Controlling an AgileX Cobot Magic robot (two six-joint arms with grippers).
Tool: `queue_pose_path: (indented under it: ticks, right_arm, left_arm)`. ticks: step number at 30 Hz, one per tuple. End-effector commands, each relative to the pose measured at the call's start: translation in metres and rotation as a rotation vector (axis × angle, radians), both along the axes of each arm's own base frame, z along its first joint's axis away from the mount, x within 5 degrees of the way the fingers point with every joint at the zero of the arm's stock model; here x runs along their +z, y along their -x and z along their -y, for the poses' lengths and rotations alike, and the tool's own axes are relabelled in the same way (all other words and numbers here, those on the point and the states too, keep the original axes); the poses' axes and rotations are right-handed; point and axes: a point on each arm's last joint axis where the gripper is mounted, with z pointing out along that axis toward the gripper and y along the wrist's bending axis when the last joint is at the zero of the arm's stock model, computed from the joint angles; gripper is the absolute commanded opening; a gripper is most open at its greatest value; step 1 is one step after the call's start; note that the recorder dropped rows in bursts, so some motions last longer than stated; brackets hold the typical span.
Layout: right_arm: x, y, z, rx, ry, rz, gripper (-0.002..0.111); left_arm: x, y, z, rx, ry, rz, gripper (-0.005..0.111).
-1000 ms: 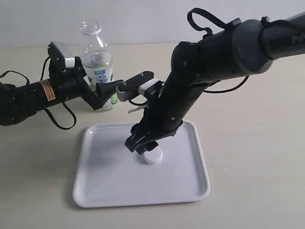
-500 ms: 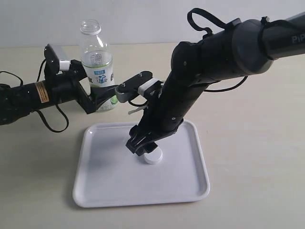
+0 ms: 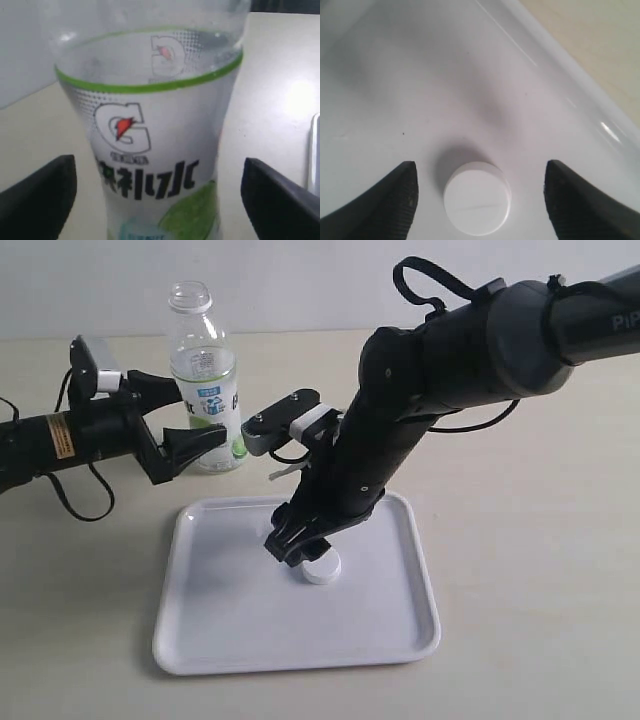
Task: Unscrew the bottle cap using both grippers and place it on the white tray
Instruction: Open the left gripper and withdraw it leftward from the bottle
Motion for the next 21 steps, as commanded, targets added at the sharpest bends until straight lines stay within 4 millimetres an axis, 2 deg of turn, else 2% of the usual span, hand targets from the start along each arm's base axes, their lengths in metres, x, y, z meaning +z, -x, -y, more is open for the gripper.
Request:
queue_pose_path:
  ticks: [1, 10, 11, 13, 14, 15, 17, 19, 20, 21]
  right_arm:
    - [0.002, 0.000, 0.000, 0.016, 0.000, 0.017, 0.068]
    - [0.002, 0.000, 0.000, 0.018, 0.001, 0.018, 0.068]
    - [0.002, 0.000, 0.000, 0.017, 0.001, 0.020, 0.068]
    - [0.002, 0.000, 0.000, 0.017, 0.000, 0.022, 0.068]
    - [0.002, -0.001, -0.001, 0.015, -0.002, 0.028, 0.068]
    - [0.002, -0.001, -0.001, 0.013, -0.003, 0.033, 0.067]
    - [0.006, -0.003, -0.001, 0.008, -0.014, 0.060, 0.060]
    - [0.018, -0.005, -0.001, -0.009, -0.038, 0.104, 0.042]
    - [0.027, -0.006, -0.001, -0.040, -0.063, 0.140, 0.028]
    - [0.033, -0.007, -0.001, -0.057, -0.077, 0.158, 0.021]
  left_arm:
    - [0.011, 0.002, -0.008, -0.037, -0.003, 0.016, 0.085]
    - [0.028, 0.009, -0.048, -0.072, -0.025, -0.087, 0.084]
    - [0.029, 0.010, -0.052, -0.075, -0.025, -0.109, 0.074]
    - [0.029, 0.010, -0.053, -0.068, -0.012, -0.141, 0.039]
    - [0.030, 0.010, -0.053, -0.064, -0.004, -0.155, 0.008]
    - [0.030, 0.011, -0.053, -0.069, -0.010, -0.147, 0.001]
    - [0.038, 0.009, -0.054, -0.040, 0.022, -0.173, 0.000]
    - [0.051, 0.008, -0.054, 0.017, 0.083, -0.209, 0.000]
    - [0.059, 0.011, -0.054, 0.057, 0.117, -0.206, 0.000]
    - [0.062, 0.012, -0.055, 0.107, 0.136, -0.211, 0.000]
